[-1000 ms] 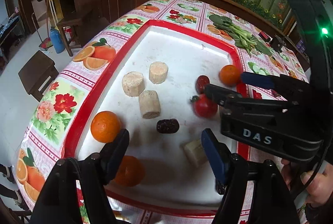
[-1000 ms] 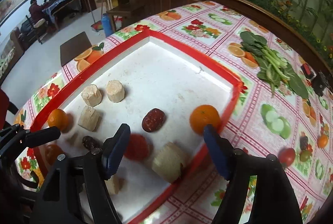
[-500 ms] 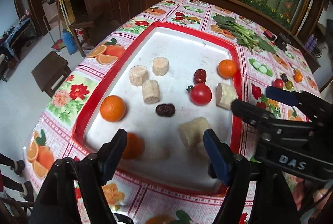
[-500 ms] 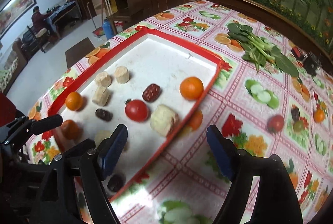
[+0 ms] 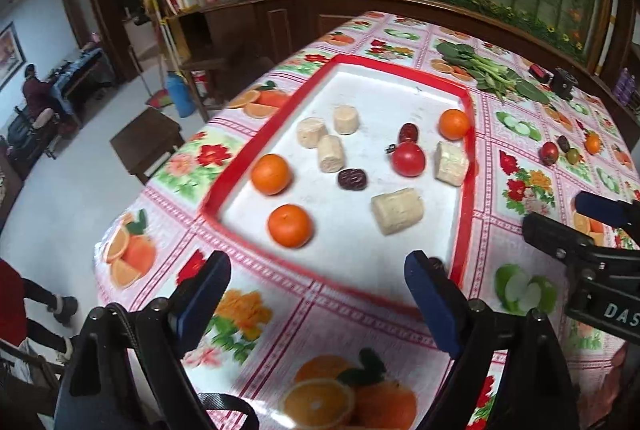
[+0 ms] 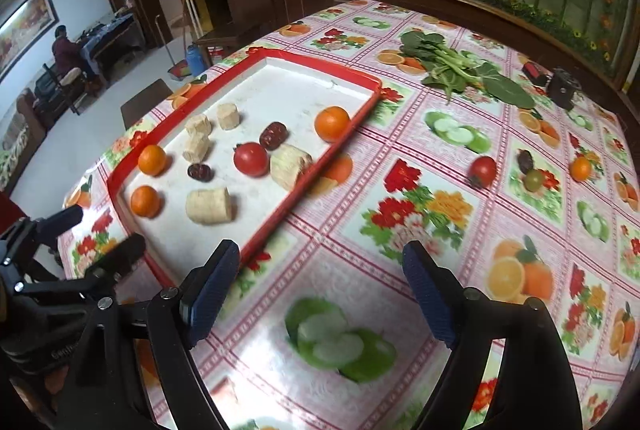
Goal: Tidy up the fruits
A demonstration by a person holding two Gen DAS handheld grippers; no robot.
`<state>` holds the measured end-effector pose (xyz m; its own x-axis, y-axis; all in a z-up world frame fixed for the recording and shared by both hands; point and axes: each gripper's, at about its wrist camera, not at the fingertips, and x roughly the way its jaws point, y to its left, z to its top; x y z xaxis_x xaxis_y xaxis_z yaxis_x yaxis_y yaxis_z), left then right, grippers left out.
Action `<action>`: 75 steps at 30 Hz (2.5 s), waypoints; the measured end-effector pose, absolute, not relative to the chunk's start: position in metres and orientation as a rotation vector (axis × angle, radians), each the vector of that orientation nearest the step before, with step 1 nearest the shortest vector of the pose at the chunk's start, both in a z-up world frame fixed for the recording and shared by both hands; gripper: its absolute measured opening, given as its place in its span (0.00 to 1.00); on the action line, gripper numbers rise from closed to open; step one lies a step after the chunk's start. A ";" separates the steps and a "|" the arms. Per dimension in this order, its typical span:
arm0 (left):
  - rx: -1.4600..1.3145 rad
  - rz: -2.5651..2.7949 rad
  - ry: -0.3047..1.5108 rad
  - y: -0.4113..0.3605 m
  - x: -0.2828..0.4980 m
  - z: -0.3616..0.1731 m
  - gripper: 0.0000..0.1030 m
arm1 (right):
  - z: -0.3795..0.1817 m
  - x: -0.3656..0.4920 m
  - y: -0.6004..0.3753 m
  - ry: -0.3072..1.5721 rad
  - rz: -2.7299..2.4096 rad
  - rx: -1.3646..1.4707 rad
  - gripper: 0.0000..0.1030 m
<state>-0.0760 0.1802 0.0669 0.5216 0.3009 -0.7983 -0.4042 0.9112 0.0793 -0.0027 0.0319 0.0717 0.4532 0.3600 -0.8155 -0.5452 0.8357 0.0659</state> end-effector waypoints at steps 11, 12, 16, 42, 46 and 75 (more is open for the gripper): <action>-0.207 0.498 0.898 0.185 -0.101 0.065 0.91 | 0.075 -0.055 0.032 0.849 0.557 -0.281 0.83; -0.209 0.507 0.892 0.184 -0.103 0.065 0.91 | 0.077 -0.056 0.033 0.833 0.552 -0.292 0.85; -0.224 0.497 0.866 0.182 -0.108 0.066 0.92 | 0.079 -0.059 0.031 0.812 0.548 -0.302 0.92; -0.200 0.607 0.876 0.171 -0.122 0.078 0.94 | 0.071 -0.068 0.031 0.832 0.535 -0.319 0.93; -0.183 0.618 0.856 0.169 -0.124 0.080 0.94 | 0.069 -0.066 0.030 0.840 0.517 -0.321 0.93; -0.223 0.522 0.893 0.173 -0.124 0.071 0.94 | 0.060 -0.062 0.034 0.873 0.492 -0.334 0.93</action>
<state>-0.1239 0.1733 0.0712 0.5129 0.3388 -0.7887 -0.5204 0.8535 0.0282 -0.0620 0.0340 0.0596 0.5429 0.2732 -0.7941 -0.5383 0.8390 -0.0794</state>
